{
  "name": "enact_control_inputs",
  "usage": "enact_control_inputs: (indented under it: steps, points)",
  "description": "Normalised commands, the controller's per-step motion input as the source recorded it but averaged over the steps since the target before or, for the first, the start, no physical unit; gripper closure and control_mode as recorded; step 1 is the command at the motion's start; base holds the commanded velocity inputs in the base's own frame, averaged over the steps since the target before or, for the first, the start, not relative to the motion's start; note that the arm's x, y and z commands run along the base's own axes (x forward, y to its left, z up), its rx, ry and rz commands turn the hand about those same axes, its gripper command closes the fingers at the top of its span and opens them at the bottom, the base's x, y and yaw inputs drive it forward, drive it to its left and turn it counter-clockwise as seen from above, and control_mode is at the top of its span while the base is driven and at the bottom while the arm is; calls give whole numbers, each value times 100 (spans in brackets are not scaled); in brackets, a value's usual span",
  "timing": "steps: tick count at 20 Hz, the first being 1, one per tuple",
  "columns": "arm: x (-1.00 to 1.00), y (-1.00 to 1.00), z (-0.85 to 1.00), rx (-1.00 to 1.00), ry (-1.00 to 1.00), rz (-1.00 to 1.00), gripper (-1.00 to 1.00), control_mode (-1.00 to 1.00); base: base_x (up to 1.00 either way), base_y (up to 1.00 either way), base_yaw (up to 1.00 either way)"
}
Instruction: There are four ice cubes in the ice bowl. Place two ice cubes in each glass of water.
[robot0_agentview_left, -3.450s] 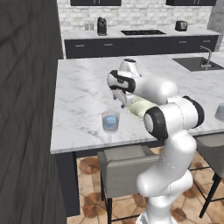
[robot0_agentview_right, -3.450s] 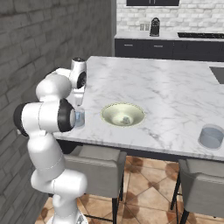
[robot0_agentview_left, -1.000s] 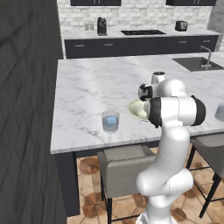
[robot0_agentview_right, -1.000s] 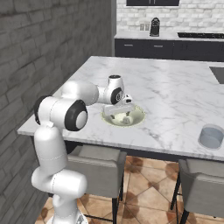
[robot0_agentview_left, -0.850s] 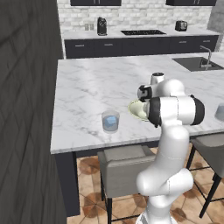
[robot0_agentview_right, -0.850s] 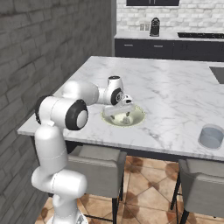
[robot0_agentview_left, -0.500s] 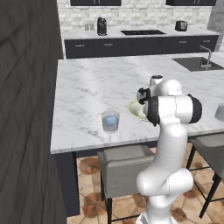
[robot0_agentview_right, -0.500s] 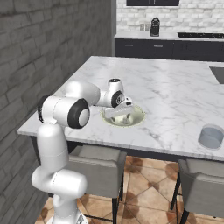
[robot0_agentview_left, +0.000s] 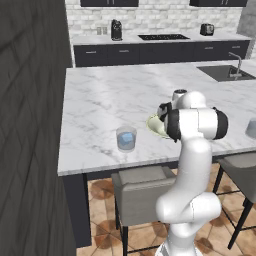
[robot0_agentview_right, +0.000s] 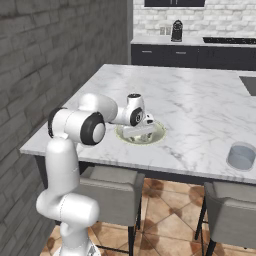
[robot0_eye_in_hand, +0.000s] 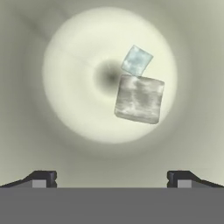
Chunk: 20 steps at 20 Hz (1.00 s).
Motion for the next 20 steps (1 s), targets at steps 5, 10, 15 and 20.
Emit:
enact_control_inputs:
  steps: [5, 10, 15, 20]
  points:
    - [23, 0, -9, 0, 0, 0, -100, -100, 0, 0, 0]
    - [30, 0, -11, 0, 0, 0, -100, -100, 0, 0, 0]
    - [28, 0, -16, 0, 0, 0, -100, -100, 0, 0, 0]
    - [19, -7, -13, 0, 0, 0, -100, -100, 0, 0, 0]
